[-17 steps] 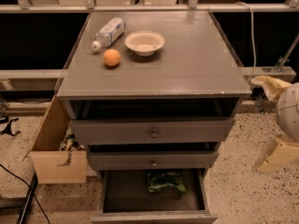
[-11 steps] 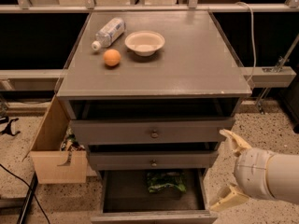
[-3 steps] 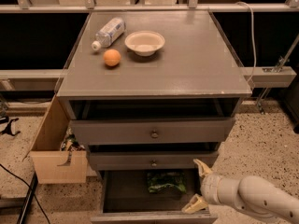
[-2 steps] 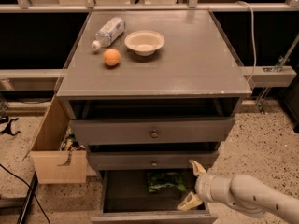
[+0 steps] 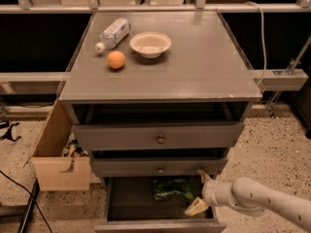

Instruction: Pick green rice chip bag from bottom drawer and place on counter

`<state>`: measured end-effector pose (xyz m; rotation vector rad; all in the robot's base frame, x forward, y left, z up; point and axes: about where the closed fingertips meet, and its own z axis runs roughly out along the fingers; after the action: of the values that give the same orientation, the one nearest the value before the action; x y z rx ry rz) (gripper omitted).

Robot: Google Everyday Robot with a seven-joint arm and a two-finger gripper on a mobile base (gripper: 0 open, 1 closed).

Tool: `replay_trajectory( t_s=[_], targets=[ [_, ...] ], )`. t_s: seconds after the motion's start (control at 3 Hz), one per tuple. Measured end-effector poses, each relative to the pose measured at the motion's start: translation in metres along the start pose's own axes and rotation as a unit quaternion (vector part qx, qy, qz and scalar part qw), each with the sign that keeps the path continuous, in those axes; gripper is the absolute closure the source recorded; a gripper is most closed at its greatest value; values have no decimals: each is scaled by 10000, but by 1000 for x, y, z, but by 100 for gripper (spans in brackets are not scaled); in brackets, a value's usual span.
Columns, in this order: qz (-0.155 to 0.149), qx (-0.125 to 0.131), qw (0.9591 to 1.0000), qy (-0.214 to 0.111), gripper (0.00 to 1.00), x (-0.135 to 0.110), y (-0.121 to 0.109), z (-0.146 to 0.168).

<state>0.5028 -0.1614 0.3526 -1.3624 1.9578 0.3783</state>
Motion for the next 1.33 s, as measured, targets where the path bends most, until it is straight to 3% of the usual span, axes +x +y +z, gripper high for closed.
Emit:
replay_trajectory(
  t_s=[0.67, 1.0, 1.33],
  targets=[
    [-207, -82, 9997, -105, 0, 10, -2, 9],
    [-318, -194, 9992, -171, 0, 26, -6, 19],
    [-349, -250, 9990, -121, 16, 43, -12, 28]
  ],
)
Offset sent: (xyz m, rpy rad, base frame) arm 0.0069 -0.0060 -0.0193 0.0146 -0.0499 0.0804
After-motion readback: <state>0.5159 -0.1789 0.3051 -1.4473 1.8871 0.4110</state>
